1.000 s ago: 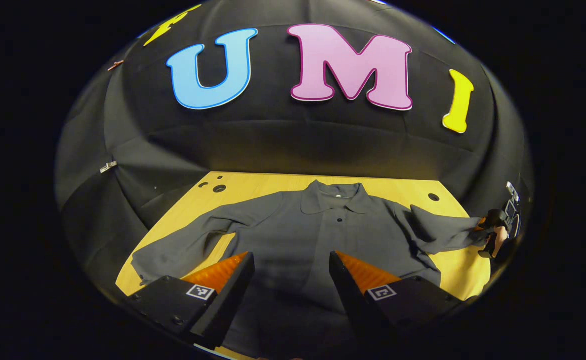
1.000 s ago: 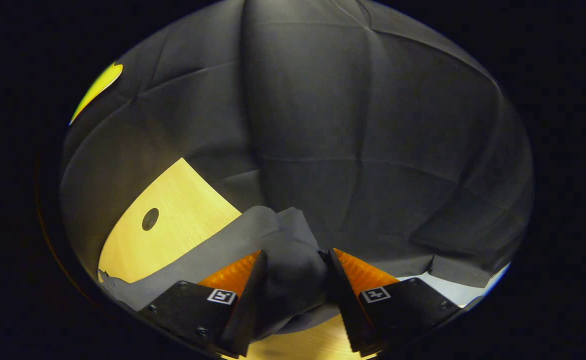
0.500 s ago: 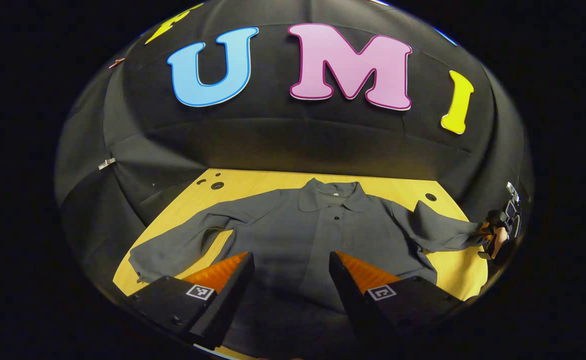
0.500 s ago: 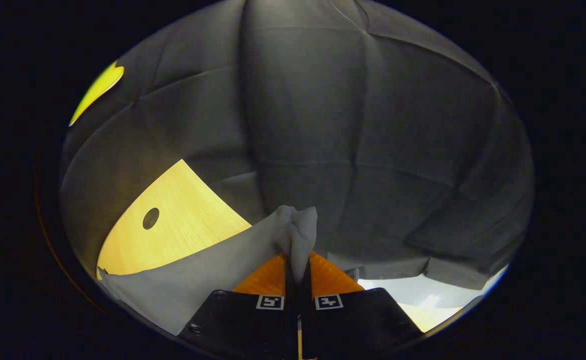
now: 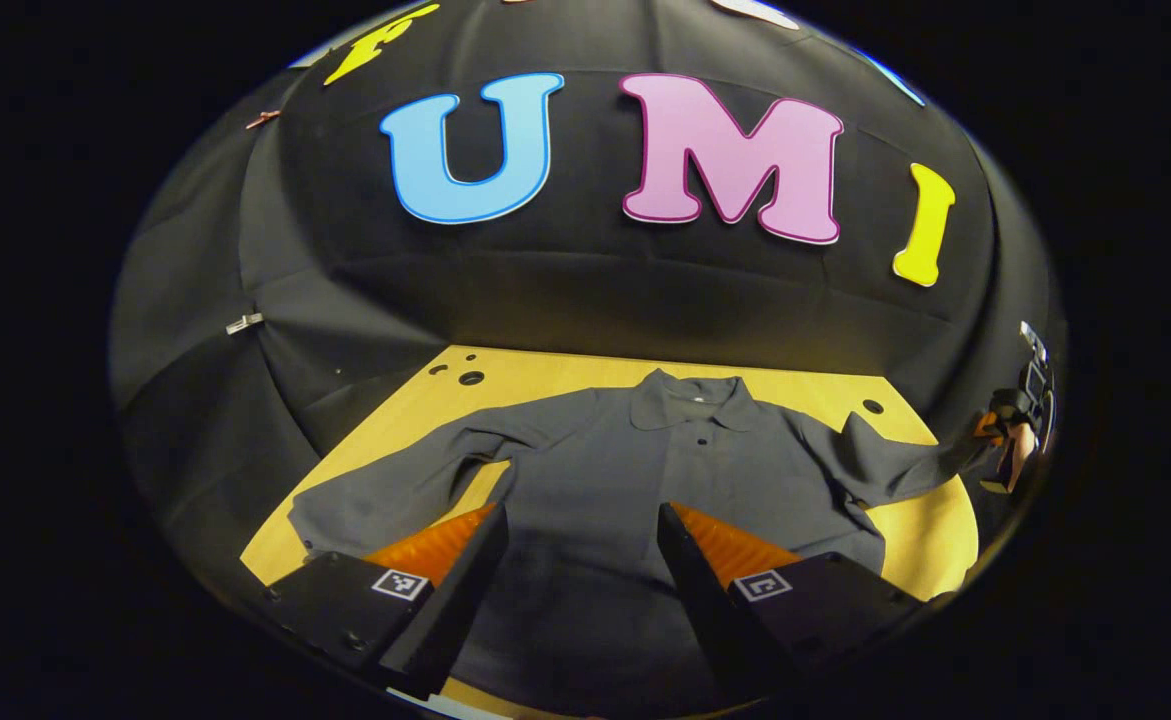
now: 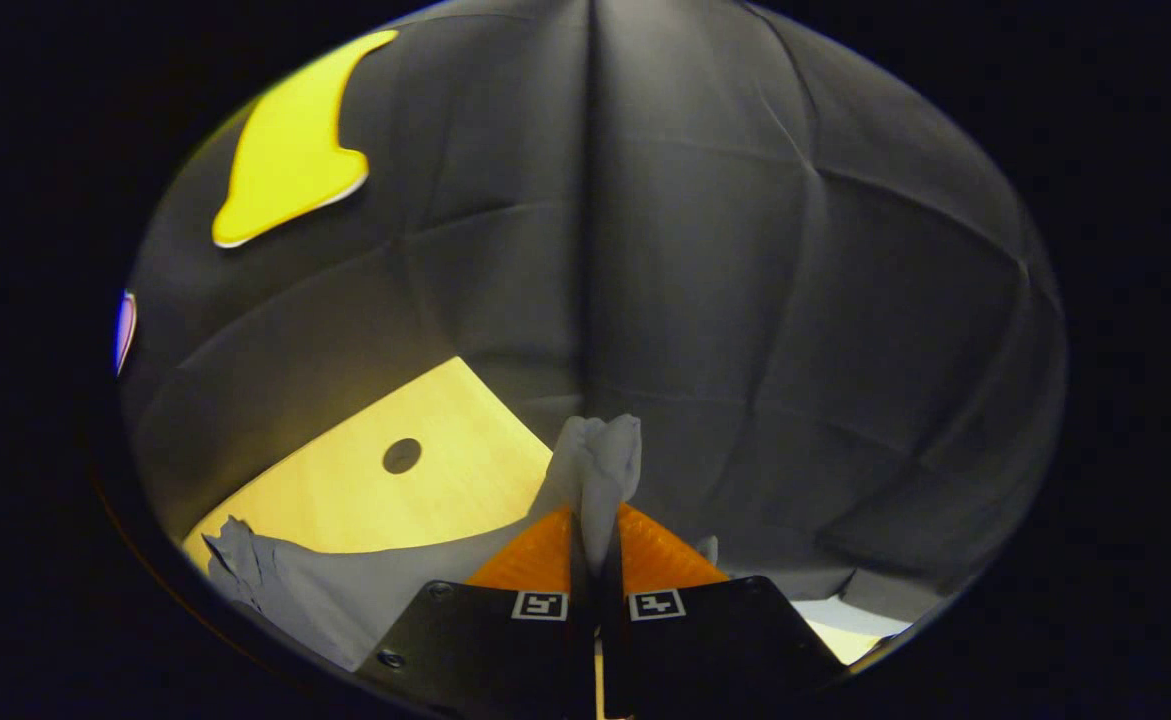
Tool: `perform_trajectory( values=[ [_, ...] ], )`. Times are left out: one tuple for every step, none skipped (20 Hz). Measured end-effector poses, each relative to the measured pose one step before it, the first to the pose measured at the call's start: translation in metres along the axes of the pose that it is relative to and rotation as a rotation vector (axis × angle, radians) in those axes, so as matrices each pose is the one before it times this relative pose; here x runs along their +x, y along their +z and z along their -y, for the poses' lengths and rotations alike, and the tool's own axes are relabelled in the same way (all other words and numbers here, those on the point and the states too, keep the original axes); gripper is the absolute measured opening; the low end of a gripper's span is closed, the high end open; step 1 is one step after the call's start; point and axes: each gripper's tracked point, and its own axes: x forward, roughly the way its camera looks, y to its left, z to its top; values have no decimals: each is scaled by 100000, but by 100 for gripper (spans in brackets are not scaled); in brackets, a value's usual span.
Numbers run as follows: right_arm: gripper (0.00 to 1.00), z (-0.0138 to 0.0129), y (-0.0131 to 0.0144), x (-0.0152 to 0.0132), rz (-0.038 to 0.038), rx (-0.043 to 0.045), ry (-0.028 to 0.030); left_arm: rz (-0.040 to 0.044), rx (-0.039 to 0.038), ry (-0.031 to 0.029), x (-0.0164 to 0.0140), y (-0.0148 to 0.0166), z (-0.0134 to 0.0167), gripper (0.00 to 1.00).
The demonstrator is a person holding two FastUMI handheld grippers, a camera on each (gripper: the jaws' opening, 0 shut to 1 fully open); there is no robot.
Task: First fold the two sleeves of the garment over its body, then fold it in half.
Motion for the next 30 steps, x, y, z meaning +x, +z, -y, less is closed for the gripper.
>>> perform_trajectory(
  values=[
    [7, -1479, 985, -1228, 1625, -2216, 1898, 99, -172, 583, -197, -333, -752, 95],
    [7, -1334, 1018, -1251, 1882, -1959, 1804, 674, 284, 491, -375, 24, -720, 95],
    [7, -623, 991, -1208, 1828, -1437, 1734, 908, 420, 250, -285, 110, -705, 95],
    [7, -945, 939, -1246, 1420, -969, 1808, 773, 144, 165, -285, 135, -663, 95],
    [7, -1099, 1060, -1462, 1166, -779, 2029, 430, -472, 76, -165, -46, -653, 95],
    [7, -435, 742, -1023, 817, -1092, 1149, 377, -995, 35, -187, 94, -706, 95],
    [7, -663, 1008, -813, 1235, -1490, 1054, 396, -1076, -38, -143, 55, -657, 95],
    [7, -1139, 449, -1196, 841, -1198, 1886, 502, -757, 190, -95, 169, -740, 95],
    [7, -970, 530, -1138, 270, -1412, 1901, 750, -572, 473, -83, 248, -876, 95],
    [7, -988, 384, -1119, 256, -1450, 2112, 946, -730, 453, -163, 256, -832, 95],
    [7, -1120, 453, -1244, 337, -1695, 2475, 845, -955, 150, -12, 80, -657, 95],
    [7, -1102, 523, -897, 237, -2272, 2037, 585, -975, 65, -66, 42, -727, 95],
    [7, -1185, 304, -943, 185, -2620, 1846, 78, -950, 211, 24, -303, -700, 95],
    [7, -1374, 83, -732, 21, -2375, 1443, -492, -978, -240, -23, -235, -631, 95],
    [7, -1063, 23, -770, -2, -2103, 1714, 27, -1220, -1138, -47, -218, -390, 95],
    [7, -1340, -376, -649, -100, -2410, 1091, 1013, -1530, -210, -112, 301, -520, 96],
    [7, -1786, -443, -449, -187, -2473, 1284, 1373, -1368, 699, -10, 245, -867, 96],
    [7, -2001, -278, 83, -162, -1985, 1771, 1005, -1171, 885, -54, 277, -823, 96],
    [7, -1662, -95, -417, -25, -1132, 2120, 423, -1002, 685, 1, -229, -668, 96],
    [7, -1933, -114, -614, -15, -765, 2712, 215, -909, 578, 111, -142, -704, 96],
    [7, -1813, -37, -437, -46, -1415, 2466, -24, -760, 705, 92, -184, -715, 96],
    [7, -1599, -72, -307, -268, -2385, 2003, -160, -733, 773, 108, -139, -803, 96],
    [7, -1531, -122, -186, -194, -2416, 1031, -65, -363, 601, 120, -246, -714, 96],
    [7, -1193, -64, -83, -318, -1830, 941, 851, 405, 858, 39, 100, -805, 96],
    [7, -1364, -12, -137, -401, -753, 1584, 860, 495, 1213, 329, 19, -891, 96],
    [7, -1563, -75, -50, -505, -395, 2056, 323, -29, 614, 121, -2, -758, 96],
    [7, -1485, -91, -115, -533, -719, 1693, 104, -421, 717, 89, -239, -664, 96],
    [7, -1657, -106, -107, -414, -1431, 1712, 102, -614, 1029, 129, -62, -818, 96],
    [7, -1600, -116, 103, -394, -1778, 1876, -234, -722, 1093, 93, -349, -754, 96],
    [7, -1613, -157, 19, -484, -1948, 2402, -610, -902, 1006, 33, -301, -773, 96]
  ],
)
